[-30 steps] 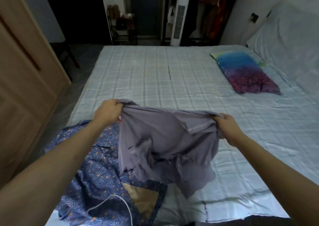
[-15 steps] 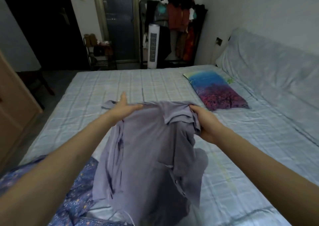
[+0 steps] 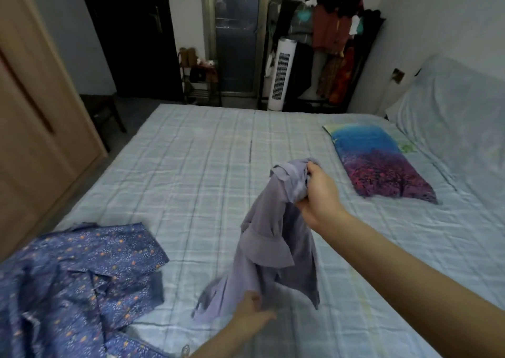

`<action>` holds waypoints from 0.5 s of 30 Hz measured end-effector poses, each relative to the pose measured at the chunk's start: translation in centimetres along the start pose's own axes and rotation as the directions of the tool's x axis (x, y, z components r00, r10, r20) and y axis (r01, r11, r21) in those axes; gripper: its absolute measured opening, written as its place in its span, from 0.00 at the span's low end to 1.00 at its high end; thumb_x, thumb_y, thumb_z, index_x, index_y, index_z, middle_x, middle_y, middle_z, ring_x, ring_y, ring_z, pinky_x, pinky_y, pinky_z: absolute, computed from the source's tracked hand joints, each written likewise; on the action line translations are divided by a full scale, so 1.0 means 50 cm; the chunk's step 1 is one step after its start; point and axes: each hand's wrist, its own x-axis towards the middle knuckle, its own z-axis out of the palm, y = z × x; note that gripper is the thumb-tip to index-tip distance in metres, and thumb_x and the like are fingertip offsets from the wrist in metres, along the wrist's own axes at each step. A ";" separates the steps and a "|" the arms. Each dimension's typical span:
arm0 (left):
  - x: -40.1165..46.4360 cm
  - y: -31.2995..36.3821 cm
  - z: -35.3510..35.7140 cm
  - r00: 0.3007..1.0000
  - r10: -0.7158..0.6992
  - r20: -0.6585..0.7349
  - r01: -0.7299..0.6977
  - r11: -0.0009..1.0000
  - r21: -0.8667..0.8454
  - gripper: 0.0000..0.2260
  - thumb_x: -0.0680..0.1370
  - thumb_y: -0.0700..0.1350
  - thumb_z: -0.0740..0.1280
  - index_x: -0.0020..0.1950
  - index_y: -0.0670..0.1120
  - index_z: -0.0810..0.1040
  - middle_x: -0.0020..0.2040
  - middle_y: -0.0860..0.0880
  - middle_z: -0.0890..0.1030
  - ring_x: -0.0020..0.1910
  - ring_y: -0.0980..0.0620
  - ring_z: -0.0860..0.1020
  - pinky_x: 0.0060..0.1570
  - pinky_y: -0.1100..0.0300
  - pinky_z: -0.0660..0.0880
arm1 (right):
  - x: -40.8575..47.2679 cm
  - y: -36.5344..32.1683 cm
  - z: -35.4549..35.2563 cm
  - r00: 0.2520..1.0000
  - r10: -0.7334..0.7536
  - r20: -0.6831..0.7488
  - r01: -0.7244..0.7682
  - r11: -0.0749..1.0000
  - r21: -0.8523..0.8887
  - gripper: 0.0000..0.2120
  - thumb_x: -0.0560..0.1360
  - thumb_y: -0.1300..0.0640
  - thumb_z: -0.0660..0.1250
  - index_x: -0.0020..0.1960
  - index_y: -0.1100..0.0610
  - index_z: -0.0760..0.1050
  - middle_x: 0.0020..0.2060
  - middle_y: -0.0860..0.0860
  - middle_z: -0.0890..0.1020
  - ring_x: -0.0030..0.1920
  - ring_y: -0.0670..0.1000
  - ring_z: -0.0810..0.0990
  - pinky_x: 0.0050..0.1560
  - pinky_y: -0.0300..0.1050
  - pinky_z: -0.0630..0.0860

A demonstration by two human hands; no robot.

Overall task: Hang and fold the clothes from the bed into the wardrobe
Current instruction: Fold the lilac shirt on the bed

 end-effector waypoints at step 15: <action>0.158 0.146 0.010 0.897 0.059 -0.439 -0.198 0.940 -0.278 0.14 0.80 0.37 0.61 0.36 0.51 0.70 0.37 0.49 0.75 0.39 0.48 0.73 0.43 0.54 0.75 | 0.015 -0.140 -0.149 0.974 -0.200 -0.110 0.197 0.980 -0.032 0.13 0.81 0.55 0.60 0.60 0.59 0.78 0.52 0.56 0.84 0.51 0.55 0.83 0.52 0.53 0.81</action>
